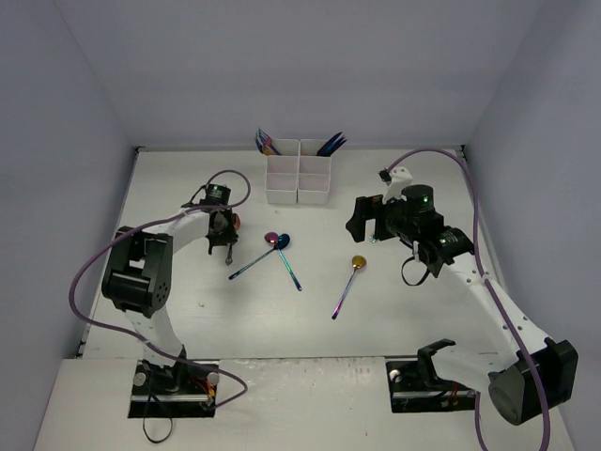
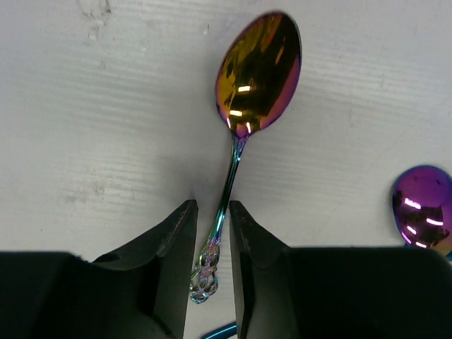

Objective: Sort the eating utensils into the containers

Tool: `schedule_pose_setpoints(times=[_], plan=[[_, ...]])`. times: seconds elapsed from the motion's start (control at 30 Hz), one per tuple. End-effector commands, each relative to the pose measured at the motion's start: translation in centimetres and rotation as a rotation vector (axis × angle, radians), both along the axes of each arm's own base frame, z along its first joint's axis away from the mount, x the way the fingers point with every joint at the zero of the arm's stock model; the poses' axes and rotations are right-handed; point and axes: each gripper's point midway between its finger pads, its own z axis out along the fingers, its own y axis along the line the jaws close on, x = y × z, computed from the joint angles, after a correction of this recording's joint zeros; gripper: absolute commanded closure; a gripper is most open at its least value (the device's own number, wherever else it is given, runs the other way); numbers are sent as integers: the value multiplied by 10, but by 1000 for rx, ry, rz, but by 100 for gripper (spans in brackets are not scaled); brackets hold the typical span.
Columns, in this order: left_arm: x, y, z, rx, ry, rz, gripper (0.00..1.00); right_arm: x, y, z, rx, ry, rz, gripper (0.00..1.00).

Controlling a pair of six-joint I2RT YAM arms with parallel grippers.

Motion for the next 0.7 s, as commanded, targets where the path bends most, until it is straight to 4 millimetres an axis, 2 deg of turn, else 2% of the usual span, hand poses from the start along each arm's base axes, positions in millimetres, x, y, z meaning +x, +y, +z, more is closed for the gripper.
schedule_pose_setpoints(times=[0.0,0.23,0.3,0.37,0.4,0.43,0.57,0.67], plan=[[22,7,14,56,-12,10,78,1,5,21,33,-77,25,0],[34,4,4,69,23,-23,79,-3,4,22,38,-81,20,0],[34,2,2,60,34,-27,83,-3,2,23,38,-87,15,0],[32,1,2,55,35,-28,92,-3,2,22,35,-87,17,0],[30,0,2,53,37,-30,100,-3,2,24,36,-90,16,0],[30,1,5,53,31,-33,100,-3,3,23,35,-88,18,0],[35,-1,27,57,-28,-71,100,0,4,24,31,-88,23,0],[44,-9,61,21,-133,-117,100,2,5,25,29,-90,23,0]])
